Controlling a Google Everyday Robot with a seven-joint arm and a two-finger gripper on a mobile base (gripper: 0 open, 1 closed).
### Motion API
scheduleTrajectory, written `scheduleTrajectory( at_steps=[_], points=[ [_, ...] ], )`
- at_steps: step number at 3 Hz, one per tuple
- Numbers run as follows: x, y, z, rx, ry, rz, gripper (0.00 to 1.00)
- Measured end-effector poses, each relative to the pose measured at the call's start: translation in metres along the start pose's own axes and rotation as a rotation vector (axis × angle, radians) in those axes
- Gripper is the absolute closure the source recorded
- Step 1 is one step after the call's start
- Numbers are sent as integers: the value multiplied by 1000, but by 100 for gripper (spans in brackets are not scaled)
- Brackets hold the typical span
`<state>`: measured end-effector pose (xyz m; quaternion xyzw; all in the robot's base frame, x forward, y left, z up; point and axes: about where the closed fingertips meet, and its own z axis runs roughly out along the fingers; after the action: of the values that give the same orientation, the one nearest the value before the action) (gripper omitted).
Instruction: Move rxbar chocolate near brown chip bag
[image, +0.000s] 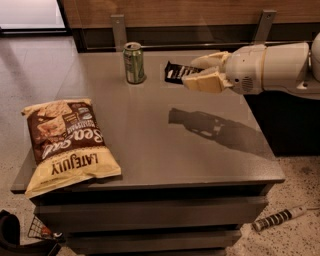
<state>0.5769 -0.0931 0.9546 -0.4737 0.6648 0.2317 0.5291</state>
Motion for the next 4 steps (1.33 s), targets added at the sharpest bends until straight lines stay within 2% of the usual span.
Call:
scheduleTrajectory(
  at_steps=[2,3,4],
  points=[
    [0,59,16,7,53,14,100],
    [8,83,28,-33,66,47,100],
    [18,99,42,-125,91,70,100]
  ],
)
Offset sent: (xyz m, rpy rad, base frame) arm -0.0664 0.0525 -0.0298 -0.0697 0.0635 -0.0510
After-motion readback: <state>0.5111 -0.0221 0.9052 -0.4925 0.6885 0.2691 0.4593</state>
